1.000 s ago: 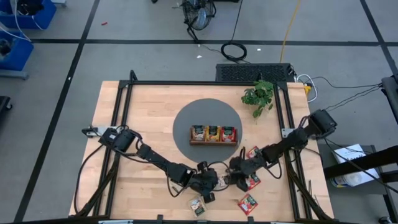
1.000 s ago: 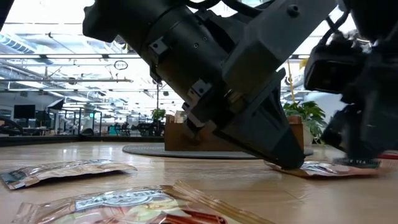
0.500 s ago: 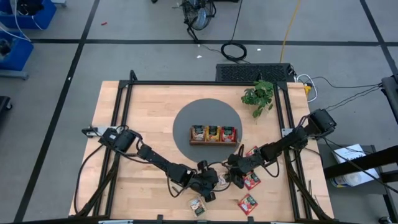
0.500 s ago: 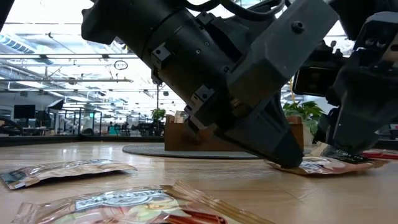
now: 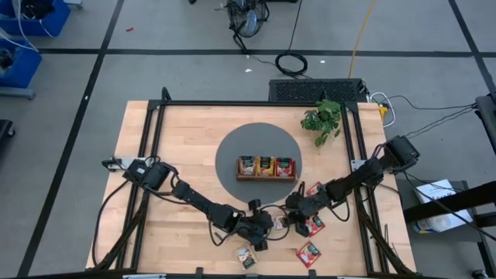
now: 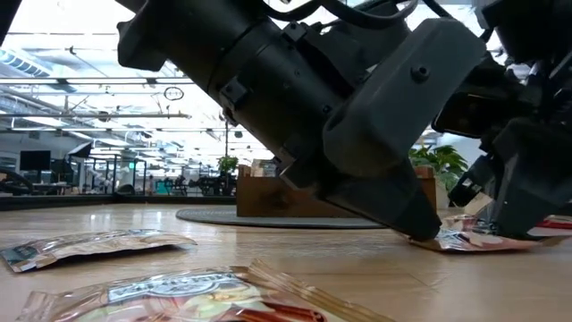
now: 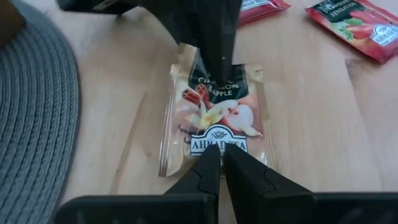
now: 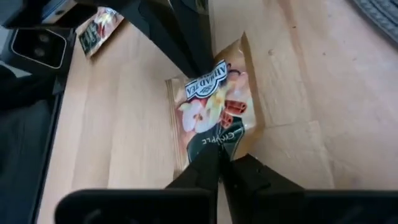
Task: Pick & Place Tea
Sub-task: Put the brown tea bag into the left section of the wooden organizer
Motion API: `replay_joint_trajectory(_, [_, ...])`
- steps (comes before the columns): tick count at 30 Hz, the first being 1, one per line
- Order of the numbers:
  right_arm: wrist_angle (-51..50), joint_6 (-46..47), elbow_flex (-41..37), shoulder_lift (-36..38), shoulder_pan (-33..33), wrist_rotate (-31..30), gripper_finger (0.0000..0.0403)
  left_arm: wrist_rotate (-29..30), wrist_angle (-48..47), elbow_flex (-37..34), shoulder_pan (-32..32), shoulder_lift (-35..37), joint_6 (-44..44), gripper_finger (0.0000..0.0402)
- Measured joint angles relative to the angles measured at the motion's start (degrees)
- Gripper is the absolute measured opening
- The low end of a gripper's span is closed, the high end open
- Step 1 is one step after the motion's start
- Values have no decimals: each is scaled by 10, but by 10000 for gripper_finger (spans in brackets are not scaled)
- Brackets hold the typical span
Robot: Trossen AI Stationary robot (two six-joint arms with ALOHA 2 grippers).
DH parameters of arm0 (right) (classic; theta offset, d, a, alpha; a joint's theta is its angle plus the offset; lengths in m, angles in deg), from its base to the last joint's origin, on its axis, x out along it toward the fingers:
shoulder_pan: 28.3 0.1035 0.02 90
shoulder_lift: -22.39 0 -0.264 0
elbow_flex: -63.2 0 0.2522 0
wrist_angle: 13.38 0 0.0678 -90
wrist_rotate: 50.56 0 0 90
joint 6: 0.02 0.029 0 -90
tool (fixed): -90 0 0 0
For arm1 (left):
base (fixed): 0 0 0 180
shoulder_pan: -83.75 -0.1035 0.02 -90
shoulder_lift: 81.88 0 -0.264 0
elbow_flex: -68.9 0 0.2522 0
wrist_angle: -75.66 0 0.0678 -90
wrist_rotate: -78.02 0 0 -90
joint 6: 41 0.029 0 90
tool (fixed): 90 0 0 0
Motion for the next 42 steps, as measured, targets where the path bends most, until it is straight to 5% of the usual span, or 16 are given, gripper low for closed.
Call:
replay_joint_trajectory(9, [-25,-82,-1,58,0,6,1,-13,-19,-3,21,43,81,31])
replay_joint_trajectory(15, [-78,-138,5,134,-13,-3,1,33,-15,0,49,97,133,31])
replay_joint_trajectory(24, [-337,-300,163,185,20,-113,0,88,-90,0,50,165,116,37])
replay_joint_trajectory(28, [-427,-328,209,166,36,-172,0,90,-114,0,47,176,124,78])
replay_joint_trajectory(37, [-368,-357,218,95,59,-191,0,97,-110,0,25,176,108,245])
replay_joint_trajectory(42, [-366,-386,249,72,75,-261,0,28,-122,1,3,170,89,290])
